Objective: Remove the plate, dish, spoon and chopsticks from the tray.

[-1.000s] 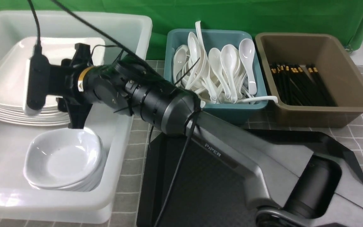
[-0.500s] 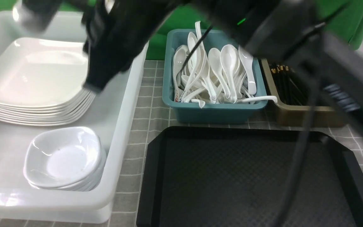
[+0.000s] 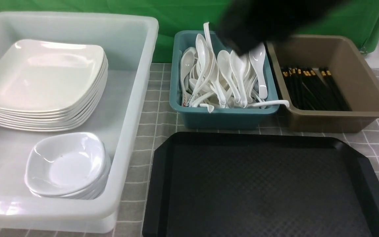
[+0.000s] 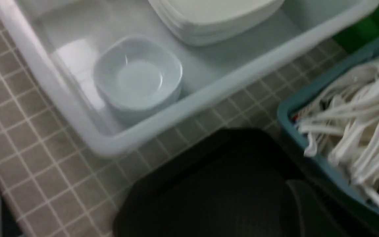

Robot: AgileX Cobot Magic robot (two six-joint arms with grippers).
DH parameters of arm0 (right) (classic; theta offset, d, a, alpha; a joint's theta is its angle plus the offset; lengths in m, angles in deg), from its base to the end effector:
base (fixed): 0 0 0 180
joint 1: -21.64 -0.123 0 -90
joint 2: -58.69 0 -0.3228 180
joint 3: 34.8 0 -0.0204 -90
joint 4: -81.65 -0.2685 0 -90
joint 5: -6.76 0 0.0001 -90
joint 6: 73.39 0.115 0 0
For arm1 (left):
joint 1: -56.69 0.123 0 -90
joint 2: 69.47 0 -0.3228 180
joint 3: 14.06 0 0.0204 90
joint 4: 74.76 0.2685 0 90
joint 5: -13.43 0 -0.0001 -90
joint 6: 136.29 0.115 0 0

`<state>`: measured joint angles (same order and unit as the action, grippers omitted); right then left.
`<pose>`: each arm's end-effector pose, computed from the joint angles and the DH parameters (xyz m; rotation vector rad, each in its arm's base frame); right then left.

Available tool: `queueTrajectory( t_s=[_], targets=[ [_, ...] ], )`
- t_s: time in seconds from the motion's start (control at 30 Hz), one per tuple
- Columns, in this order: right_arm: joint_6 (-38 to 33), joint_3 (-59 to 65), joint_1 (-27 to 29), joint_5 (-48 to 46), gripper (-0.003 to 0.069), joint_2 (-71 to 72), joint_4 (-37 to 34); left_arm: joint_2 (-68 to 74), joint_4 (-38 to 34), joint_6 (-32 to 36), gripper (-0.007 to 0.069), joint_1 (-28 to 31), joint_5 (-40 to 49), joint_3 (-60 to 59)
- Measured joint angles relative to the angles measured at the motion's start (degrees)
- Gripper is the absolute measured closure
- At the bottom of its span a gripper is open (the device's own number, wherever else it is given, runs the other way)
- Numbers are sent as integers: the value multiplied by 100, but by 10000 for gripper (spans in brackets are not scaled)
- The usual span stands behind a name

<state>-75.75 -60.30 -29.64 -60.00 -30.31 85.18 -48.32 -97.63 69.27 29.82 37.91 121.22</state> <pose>0.2010 0.2403 0.5096 -1.0353 2.0527 0.3702 0.0354 -0.0387 0.3705 0.5464 1.4646 -0.4326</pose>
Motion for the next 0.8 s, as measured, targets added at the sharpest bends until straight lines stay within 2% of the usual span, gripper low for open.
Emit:
queueTrajectory(
  t_s=[0.1,0.3,0.67,0.8],
  targets=[
    [190,928,0,19,625,654,-10,-50,-40,18,613,0,-363,-354],
    [328,2003,0,14,608,1421,-42,-50,53,24,613,0,-427,-719],
    [333,2105,47,323,580,1547,-68,-50,328,29,613,0,-343,-814],
    [65,2142,431,743,574,1936,-191,-50,353,26,613,0,-337,-814]
  ],
)
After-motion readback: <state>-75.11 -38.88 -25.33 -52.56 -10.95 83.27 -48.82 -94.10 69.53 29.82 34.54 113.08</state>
